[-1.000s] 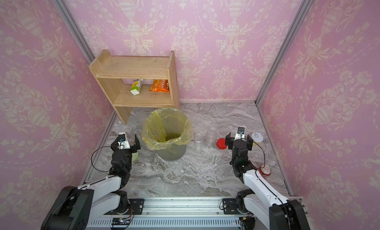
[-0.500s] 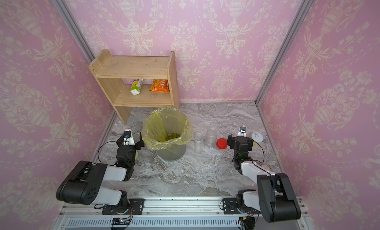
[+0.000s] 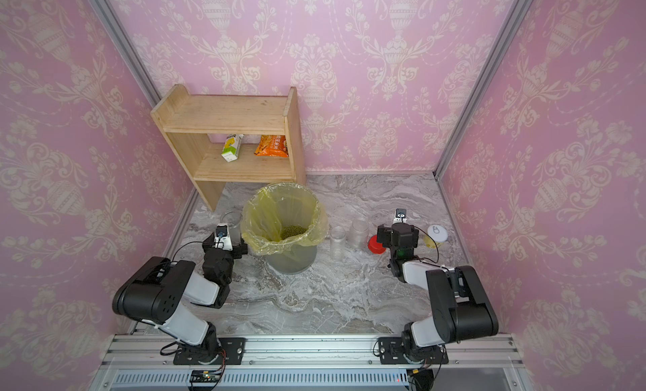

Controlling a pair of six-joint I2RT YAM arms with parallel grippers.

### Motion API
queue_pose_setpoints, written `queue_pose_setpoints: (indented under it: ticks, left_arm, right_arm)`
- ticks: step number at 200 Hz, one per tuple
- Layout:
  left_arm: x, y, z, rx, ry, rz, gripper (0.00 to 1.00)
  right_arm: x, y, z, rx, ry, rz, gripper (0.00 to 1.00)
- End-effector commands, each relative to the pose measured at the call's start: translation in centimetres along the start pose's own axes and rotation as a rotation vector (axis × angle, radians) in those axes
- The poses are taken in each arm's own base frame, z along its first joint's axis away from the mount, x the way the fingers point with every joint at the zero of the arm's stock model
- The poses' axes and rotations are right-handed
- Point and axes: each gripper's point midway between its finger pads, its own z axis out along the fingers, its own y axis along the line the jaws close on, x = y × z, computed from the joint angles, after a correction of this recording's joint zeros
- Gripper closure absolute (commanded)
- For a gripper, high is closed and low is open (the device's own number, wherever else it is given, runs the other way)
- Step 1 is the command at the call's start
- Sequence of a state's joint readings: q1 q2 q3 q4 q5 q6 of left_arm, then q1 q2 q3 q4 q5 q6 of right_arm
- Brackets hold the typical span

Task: Empty moldy mung beans from jars
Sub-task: Reset both arms

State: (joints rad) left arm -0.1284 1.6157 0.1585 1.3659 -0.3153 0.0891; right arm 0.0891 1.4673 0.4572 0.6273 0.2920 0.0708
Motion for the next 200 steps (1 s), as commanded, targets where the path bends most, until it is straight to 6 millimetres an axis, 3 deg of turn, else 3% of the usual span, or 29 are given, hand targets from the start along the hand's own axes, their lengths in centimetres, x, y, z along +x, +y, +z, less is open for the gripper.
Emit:
queue_pose_setpoints:
  ticks: [1,69,130,200]
  left_arm:
    - [-0.4,-0.2,0.2,0.013,-0.017,0.006,0.01]
    - [0.5,0.2,0.9,-0.009,0.011,-0.016,0.01]
    - [0.5,0.2,1.1,-0.010,0.012,-0.016,0.01]
    - [0.5,1.2,1.4,-0.076,0.013,-0.025,0.01]
  right_arm:
    - [-1.2,0.4,-0.2,-0.023,-0.050,-0.013,0.00]
    - [-1.2,0.6,-0.2,-0.043,-0.051,-0.014,0.00]
    - [-0.1,2.5,-0.3,-0.200,-0.080,-0.034,0.00]
    - [0.0,2.3,-0.2,-0.218,-0.062,-0.016,0.00]
